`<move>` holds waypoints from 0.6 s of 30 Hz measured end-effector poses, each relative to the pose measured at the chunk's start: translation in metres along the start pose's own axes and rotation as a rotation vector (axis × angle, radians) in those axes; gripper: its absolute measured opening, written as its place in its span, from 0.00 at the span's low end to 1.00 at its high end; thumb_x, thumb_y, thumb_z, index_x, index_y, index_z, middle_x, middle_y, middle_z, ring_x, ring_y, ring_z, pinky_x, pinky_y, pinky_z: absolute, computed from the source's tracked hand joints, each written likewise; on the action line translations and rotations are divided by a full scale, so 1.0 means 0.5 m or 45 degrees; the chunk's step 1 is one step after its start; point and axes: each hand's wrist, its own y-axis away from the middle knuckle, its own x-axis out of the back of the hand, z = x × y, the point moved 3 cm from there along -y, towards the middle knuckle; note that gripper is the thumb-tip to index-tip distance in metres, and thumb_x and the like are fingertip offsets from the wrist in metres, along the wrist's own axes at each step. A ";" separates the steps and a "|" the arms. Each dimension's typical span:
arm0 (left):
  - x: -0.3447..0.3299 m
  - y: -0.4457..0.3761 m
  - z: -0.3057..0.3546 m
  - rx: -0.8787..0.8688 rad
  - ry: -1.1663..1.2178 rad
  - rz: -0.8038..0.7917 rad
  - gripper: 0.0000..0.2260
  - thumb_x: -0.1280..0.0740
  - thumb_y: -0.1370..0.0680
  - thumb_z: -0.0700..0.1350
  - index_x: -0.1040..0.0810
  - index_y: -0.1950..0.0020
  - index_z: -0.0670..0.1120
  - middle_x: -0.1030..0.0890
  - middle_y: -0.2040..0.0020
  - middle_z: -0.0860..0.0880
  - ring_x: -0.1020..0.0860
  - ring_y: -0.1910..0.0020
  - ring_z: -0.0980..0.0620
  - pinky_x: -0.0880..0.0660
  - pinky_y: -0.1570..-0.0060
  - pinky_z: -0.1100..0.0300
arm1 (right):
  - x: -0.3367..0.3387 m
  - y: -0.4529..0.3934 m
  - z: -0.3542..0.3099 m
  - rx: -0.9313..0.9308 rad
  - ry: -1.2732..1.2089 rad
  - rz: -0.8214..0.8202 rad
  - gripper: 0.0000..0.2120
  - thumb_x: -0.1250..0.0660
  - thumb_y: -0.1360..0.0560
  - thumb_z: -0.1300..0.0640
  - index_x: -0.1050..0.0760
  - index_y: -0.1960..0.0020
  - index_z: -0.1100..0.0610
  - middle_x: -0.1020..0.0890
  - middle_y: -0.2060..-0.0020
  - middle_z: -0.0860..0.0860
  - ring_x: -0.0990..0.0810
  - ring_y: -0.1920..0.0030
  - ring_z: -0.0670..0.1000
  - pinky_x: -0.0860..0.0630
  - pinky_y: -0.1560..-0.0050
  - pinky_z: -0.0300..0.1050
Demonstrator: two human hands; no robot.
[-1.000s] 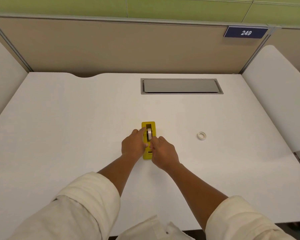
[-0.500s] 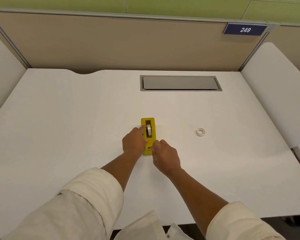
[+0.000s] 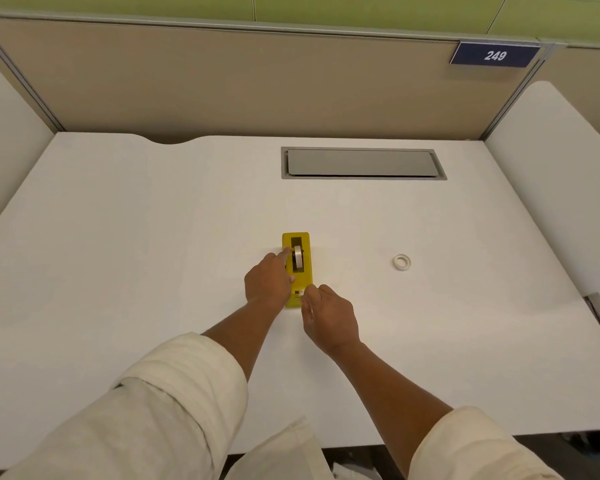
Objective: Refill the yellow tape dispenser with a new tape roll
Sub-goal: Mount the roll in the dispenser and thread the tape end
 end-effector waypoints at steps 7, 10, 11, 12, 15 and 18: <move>0.000 0.003 0.000 -0.005 -0.002 0.012 0.28 0.33 0.21 0.50 0.39 0.23 0.56 0.22 0.39 0.48 0.20 0.43 0.46 0.23 0.51 0.54 | -0.008 0.007 0.003 0.015 -0.002 0.027 0.10 0.23 0.35 0.62 0.25 0.62 0.58 0.26 0.75 0.52 0.30 0.78 0.53 0.35 0.81 0.41; 0.001 0.002 0.000 -0.003 -0.002 0.005 0.28 0.33 0.21 0.50 0.39 0.23 0.56 0.22 0.40 0.48 0.20 0.43 0.46 0.22 0.50 0.54 | -0.014 0.009 0.005 0.016 0.027 -0.002 0.10 0.22 0.35 0.61 0.24 0.62 0.57 0.26 0.76 0.52 0.30 0.79 0.53 0.36 0.81 0.39; 0.001 0.002 0.000 0.001 -0.002 0.004 0.28 0.33 0.21 0.50 0.39 0.23 0.56 0.22 0.40 0.48 0.20 0.43 0.46 0.22 0.50 0.54 | -0.015 0.010 0.004 0.021 0.044 -0.008 0.11 0.22 0.36 0.61 0.24 0.63 0.57 0.26 0.77 0.52 0.30 0.79 0.53 0.39 0.80 0.38; 0.001 0.003 -0.001 0.005 -0.004 0.006 0.28 0.33 0.21 0.50 0.39 0.23 0.56 0.22 0.40 0.48 0.20 0.43 0.46 0.22 0.51 0.54 | -0.016 0.010 0.005 0.026 0.064 -0.009 0.11 0.22 0.37 0.61 0.24 0.63 0.57 0.26 0.78 0.52 0.30 0.80 0.53 0.41 0.78 0.37; 0.001 0.003 0.001 -0.004 -0.007 0.011 0.28 0.33 0.21 0.49 0.39 0.23 0.56 0.22 0.40 0.48 0.20 0.43 0.46 0.23 0.51 0.54 | -0.020 0.008 0.009 0.041 0.114 0.019 0.11 0.21 0.38 0.61 0.23 0.64 0.56 0.27 0.79 0.52 0.31 0.81 0.54 0.45 0.75 0.36; 0.003 0.003 0.000 -0.005 -0.013 0.005 0.28 0.33 0.21 0.49 0.39 0.22 0.56 0.22 0.40 0.48 0.20 0.43 0.47 0.24 0.52 0.56 | -0.027 0.011 0.013 0.060 0.115 0.036 0.10 0.21 0.37 0.61 0.22 0.64 0.56 0.27 0.79 0.52 0.30 0.81 0.54 0.43 0.77 0.36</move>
